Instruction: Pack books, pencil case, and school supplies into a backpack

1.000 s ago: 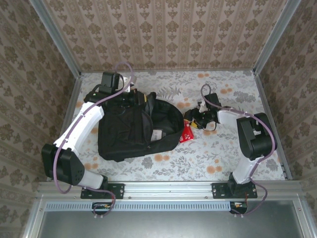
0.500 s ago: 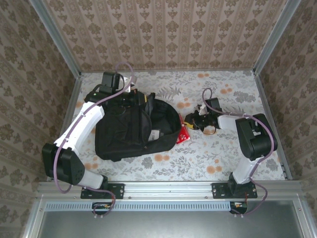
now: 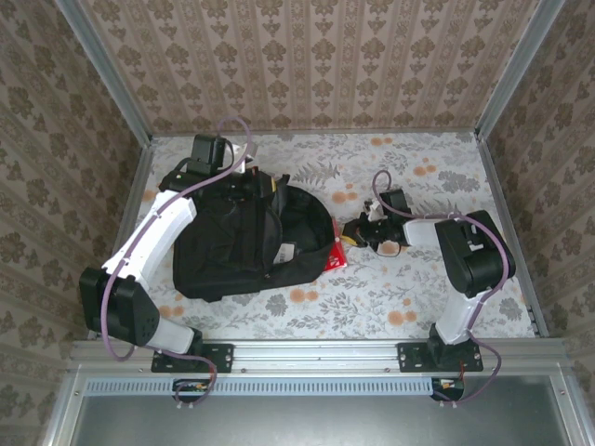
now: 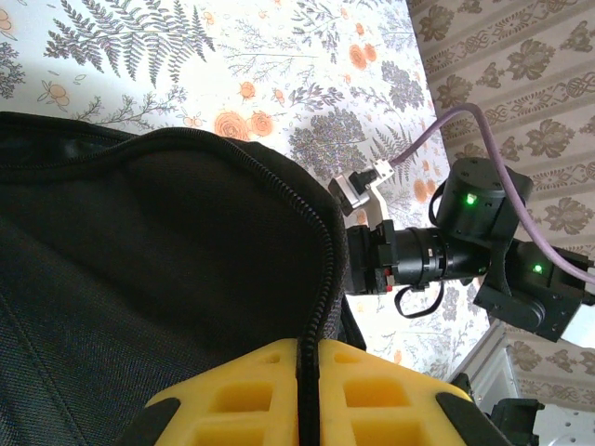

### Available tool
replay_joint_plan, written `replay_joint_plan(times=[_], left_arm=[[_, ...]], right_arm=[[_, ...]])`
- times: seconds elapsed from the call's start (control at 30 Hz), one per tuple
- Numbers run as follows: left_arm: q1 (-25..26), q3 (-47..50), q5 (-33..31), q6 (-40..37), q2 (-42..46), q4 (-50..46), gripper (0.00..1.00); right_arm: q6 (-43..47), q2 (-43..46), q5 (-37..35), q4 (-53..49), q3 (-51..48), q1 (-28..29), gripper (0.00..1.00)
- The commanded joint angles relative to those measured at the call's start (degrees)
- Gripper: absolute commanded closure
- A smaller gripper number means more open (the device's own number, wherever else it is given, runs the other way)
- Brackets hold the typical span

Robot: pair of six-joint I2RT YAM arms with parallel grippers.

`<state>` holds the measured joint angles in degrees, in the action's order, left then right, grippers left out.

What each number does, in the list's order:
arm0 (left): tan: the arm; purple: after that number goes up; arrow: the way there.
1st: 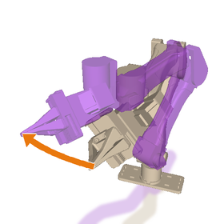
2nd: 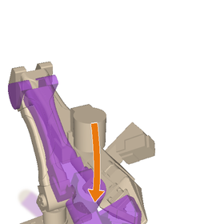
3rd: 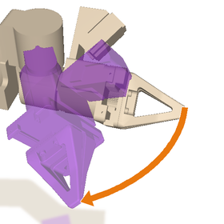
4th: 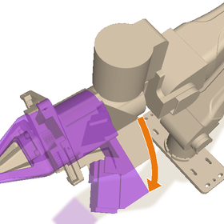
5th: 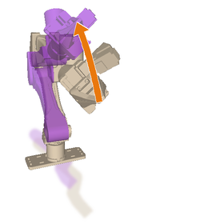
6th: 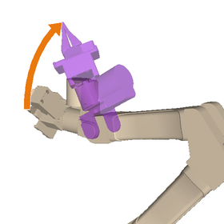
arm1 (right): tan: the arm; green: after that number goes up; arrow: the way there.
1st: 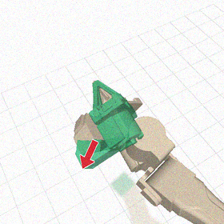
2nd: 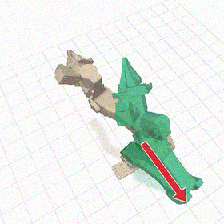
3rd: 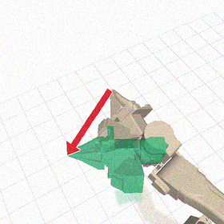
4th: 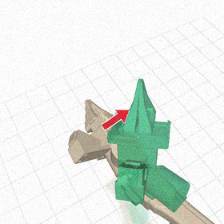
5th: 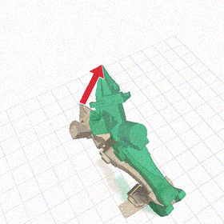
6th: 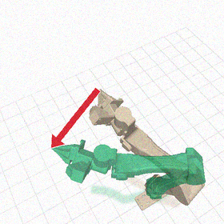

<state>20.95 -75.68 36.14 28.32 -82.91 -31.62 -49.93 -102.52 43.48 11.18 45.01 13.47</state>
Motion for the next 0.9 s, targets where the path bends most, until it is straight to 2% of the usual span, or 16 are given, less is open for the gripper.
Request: replay_joint_plan(times=[0.0, 0.1, 0.17, 0.37, 0.57, 0.67, 0.87], left_arm=[[0.2, 0.22, -0.46, -0.11, -0.56, 0.85, 0.89], [0.07, 0.18, -0.37, -0.19, -0.56, 0.85, 0.89], [0.06, 0.18, -0.28, -0.16, -0.47, 0.87, 0.89], [0.02, 0.12, -0.02, -0.19, -0.32, 0.94, 0.89], [-0.03, -0.24, -1.13, -0.62, 0.37, 0.01, 0.89], [-0.12, -0.95, -4.49, -1.12, 1.71, -2.08, 0.89], [0.19, -1.01, -18.0, -1.32, 4.75, -7.42, 0.9]], right_arm=[[-2.82, 0.94, 8.09, 11.4, -2.38, 1.15, 0.78], [-9.88, -1.09, 12.48, 24.13, -4.05, 2.55, 0.75], [-11.17, -1.42, 13.29, 26.88, -3.85, 4.05, 0.72], [-4.36, -1.97, 10.54, 16.17, 0.53, 7.96, 0.72], [1.37, -1.65, 2.99, 5.25, 2.06, 8.52, 0.73], [2.23, -1.22, 1.16, 3.5, 2.15, 8.54, 0.73], [-0.35, -1.85, 2.75, 6.2, 2.06, 9.36, 0.73]])
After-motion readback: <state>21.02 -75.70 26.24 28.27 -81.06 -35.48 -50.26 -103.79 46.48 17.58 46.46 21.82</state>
